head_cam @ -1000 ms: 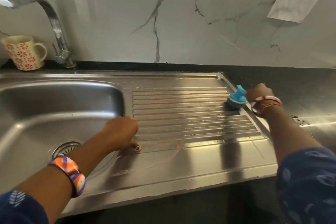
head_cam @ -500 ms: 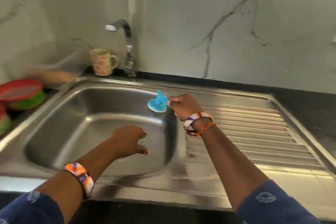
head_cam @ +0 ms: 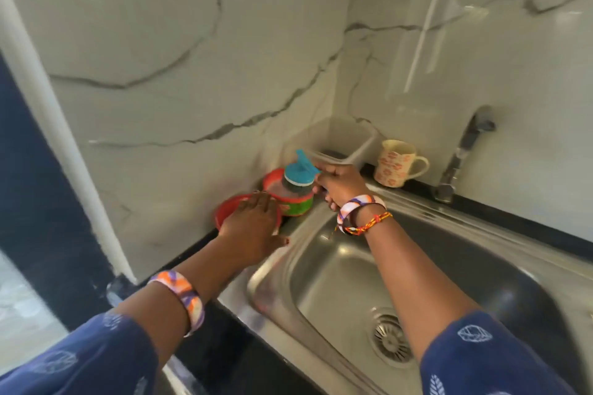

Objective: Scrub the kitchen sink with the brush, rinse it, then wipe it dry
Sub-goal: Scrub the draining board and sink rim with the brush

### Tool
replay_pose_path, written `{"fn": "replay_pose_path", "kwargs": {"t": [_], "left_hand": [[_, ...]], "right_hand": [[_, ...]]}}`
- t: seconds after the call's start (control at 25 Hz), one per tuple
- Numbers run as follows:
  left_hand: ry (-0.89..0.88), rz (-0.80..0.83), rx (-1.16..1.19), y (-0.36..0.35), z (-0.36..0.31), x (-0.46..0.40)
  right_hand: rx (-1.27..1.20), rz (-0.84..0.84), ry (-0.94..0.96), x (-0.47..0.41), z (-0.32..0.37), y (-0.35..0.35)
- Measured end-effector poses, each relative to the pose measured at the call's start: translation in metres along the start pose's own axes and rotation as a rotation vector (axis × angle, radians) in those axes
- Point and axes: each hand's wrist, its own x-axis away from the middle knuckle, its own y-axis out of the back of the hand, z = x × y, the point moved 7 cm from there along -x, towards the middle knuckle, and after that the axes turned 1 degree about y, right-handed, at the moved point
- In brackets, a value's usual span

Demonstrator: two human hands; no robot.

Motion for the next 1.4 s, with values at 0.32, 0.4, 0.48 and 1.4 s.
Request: {"fn": "replay_pose_path", "kwargs": {"t": [0.32, 0.4, 0.48, 1.4], "left_hand": [[-0.106, 0.069, 0.050, -0.014, 0.019, -0.040], [-0.123, 0.056, 0.052, -0.014, 0.021, -0.044], [-0.141, 0.034, 0.065, -0.012, 0.023, -0.045], [-0.339, -0.028, 0.117, 0.046, -0.042, -0.019]], "right_hand": [[0.488, -0.021, 0.096, -0.046, -0.008, -0.044], [0.416, 0.023, 0.127, -0.051, -0.003, -0.054], [0.379, 0.041, 0.132, -0.051, -0.003, -0.057], [-1.113, 0.119, -0.443, 0.039, -0.007, 0.030]]}}
